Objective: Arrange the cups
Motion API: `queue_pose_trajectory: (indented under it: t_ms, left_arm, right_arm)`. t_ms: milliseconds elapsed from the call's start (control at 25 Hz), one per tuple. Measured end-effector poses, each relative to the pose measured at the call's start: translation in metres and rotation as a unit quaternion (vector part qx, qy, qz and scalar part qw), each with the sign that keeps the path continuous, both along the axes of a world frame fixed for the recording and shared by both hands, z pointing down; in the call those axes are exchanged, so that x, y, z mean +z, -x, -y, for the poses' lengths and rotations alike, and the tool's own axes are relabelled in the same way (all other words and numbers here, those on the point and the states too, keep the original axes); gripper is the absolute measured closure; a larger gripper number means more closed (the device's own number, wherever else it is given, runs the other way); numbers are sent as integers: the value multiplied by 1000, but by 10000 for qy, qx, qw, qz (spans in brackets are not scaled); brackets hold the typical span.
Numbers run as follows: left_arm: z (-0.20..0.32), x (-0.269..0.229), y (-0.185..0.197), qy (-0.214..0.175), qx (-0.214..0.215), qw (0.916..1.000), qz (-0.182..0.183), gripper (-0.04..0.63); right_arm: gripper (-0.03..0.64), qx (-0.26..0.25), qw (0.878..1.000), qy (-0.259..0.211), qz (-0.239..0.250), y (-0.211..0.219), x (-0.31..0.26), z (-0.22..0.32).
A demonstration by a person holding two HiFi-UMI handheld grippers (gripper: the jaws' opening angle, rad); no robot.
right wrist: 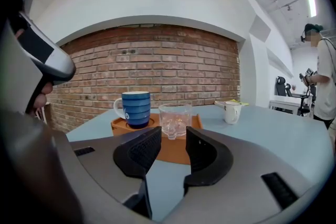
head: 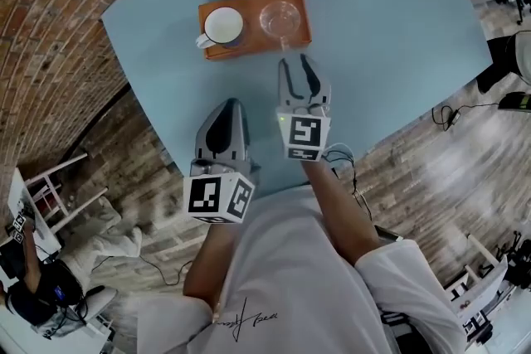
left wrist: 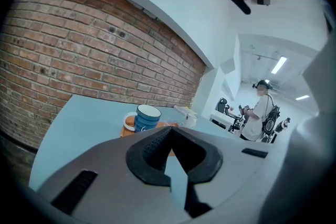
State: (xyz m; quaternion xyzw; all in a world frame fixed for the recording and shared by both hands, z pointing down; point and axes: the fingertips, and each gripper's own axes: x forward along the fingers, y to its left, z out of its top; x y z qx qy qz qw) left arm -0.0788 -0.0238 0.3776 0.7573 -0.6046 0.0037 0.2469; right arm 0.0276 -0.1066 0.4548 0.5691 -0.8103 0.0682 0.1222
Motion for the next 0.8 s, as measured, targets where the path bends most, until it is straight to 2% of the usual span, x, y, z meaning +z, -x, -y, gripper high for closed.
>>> queue_pose_trajectory:
  t_ms: [240,360,520,800]
  left_arm:
    - [-4,-5,4,-143,-116,9998,13,586]
    - [-9,-10,9,-235,-176,9996,41,586]
    - [-12,-20,15,-435,-237,9987,97,586]
    - [-12,-25,20,-704,143,9966,406,586]
  right_arm:
    - [500,-477,9985,-253,21,13,-30,-18]
    - [574,-751,9966,-325,79,19,-48,-32]
    - [589,-1159,9923,-404,145,27,-75,-45]
    - [595,-2150,9750,-238,508,49,-117,-76]
